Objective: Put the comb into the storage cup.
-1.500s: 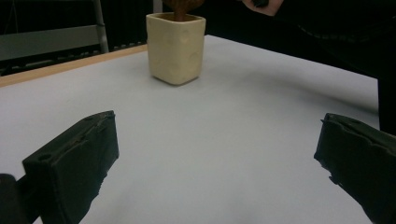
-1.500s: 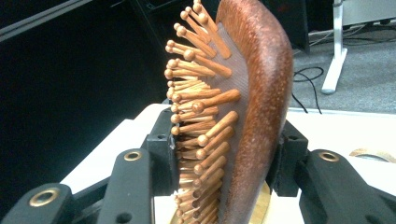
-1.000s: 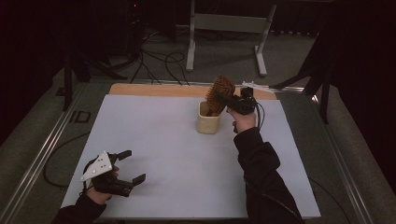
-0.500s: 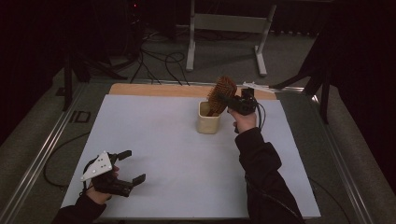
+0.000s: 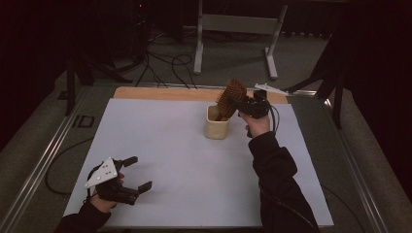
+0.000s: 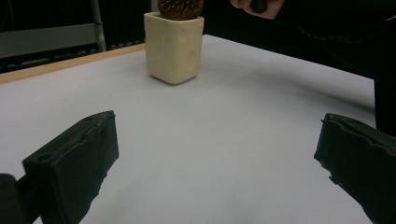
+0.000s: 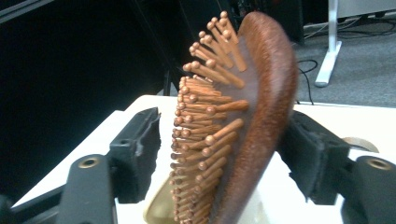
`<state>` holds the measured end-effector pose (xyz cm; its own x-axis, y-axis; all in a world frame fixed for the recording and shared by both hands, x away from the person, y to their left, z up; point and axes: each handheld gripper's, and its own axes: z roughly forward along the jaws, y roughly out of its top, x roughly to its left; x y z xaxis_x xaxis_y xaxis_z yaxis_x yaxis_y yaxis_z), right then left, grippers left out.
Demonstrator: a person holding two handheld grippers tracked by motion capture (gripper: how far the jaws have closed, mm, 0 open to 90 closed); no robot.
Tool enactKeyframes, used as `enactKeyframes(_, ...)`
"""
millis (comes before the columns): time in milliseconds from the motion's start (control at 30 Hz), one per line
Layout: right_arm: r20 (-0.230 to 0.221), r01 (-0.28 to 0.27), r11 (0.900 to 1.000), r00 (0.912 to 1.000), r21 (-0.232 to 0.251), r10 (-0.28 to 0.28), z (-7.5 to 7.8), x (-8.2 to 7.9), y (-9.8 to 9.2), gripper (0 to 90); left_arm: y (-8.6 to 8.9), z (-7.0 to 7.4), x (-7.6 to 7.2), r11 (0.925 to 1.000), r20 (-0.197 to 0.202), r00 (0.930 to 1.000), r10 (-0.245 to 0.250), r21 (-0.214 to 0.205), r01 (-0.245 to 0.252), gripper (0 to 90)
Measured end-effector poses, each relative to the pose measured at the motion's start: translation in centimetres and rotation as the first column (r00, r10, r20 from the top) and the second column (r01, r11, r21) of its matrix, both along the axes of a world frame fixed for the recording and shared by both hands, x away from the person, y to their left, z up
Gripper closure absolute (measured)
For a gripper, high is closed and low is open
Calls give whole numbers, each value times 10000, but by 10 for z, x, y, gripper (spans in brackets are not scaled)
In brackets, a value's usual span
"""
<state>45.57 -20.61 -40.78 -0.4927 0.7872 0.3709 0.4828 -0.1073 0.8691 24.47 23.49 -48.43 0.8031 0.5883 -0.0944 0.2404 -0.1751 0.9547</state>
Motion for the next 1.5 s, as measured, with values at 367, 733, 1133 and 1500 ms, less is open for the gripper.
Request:
enactKeyframes(367, -13, -522, 9981, 9986, -313, 522, -5, -7, -9, 148, 1, 2, 0, 10000, 51, 10000, 34, -9, -34, 0)
enactKeyframes(733, 117, -950, 9910, 9953, -947, 965, -8, -14, -11, 111, 1, 2, 0, 10000, 71, 10000, 59, -29, -59, 1)
enactKeyframes(1133, 85, -1234, 9812, 9920, -1484, 1261, -9, -18, -13, 99, 2, 4, 1, 10000, 77, 9999, 76, -49, -76, 1)
enactKeyframes(1500, 410, -1115, 9760, 9918, -1868, 1212, -11, -21, -16, 98, 3, 4, 1, 9999, 90, 9999, 104, -102, -103, 1)
